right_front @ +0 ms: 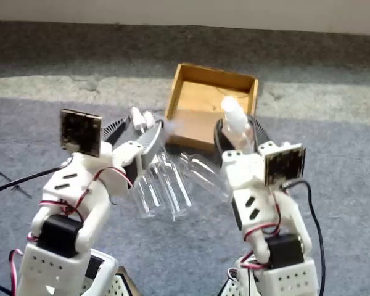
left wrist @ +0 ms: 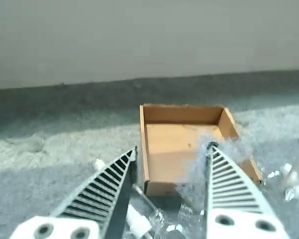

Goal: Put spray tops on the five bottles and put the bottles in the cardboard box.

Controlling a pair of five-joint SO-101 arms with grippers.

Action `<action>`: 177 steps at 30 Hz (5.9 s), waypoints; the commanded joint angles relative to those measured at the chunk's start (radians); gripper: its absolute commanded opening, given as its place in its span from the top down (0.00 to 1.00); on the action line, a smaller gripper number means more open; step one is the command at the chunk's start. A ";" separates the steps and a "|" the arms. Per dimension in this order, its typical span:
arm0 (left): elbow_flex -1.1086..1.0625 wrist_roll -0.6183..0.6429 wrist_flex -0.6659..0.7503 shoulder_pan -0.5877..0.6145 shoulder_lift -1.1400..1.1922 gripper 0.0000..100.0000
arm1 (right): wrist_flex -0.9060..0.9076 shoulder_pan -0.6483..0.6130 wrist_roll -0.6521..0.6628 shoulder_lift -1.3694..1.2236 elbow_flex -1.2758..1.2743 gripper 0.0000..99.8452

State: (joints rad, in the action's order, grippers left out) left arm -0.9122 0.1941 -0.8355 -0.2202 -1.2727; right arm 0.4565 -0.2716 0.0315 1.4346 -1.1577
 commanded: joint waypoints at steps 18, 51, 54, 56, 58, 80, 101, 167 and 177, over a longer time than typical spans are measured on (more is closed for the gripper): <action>-0.262 -0.155 0.100 -0.150 -0.010 0.66 | -0.039 -0.087 -0.232 -0.522 0.275 1.00; -0.260 -0.135 0.163 -0.166 -0.001 0.66 | 0.124 -0.202 -0.227 -0.214 0.065 1.00; -0.257 -0.135 0.166 -0.154 -0.001 0.66 | 0.160 -0.202 -0.221 -0.176 0.105 1.00; -0.259 -0.135 0.166 -0.157 0.001 0.66 | 0.180 -0.202 -0.184 -0.143 0.105 1.00; -0.259 -0.135 0.166 -0.157 0.001 0.66 | 0.193 -0.202 -0.169 -0.111 0.105 1.00; -0.308 -0.138 0.169 -0.251 0.001 0.66 | 0.245 -0.197 -0.164 -0.079 0.114 1.00; -0.302 -0.137 0.172 -0.277 0.002 0.66 | 0.173 -0.245 -0.166 -0.084 0.151 1.00; -0.509 -0.137 0.304 -0.328 -0.001 0.66 | -0.367 0.225 -0.066 -2.000 1.451 1.00; -0.509 -0.137 0.304 -0.328 -0.001 0.66 | -0.367 0.225 -0.068 -2.063 1.495 1.00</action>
State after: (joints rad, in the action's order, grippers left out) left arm -1.4308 0.0545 -0.5501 -0.5332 -1.2697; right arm 0.1128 -0.0614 -0.0361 -0.6536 0.2800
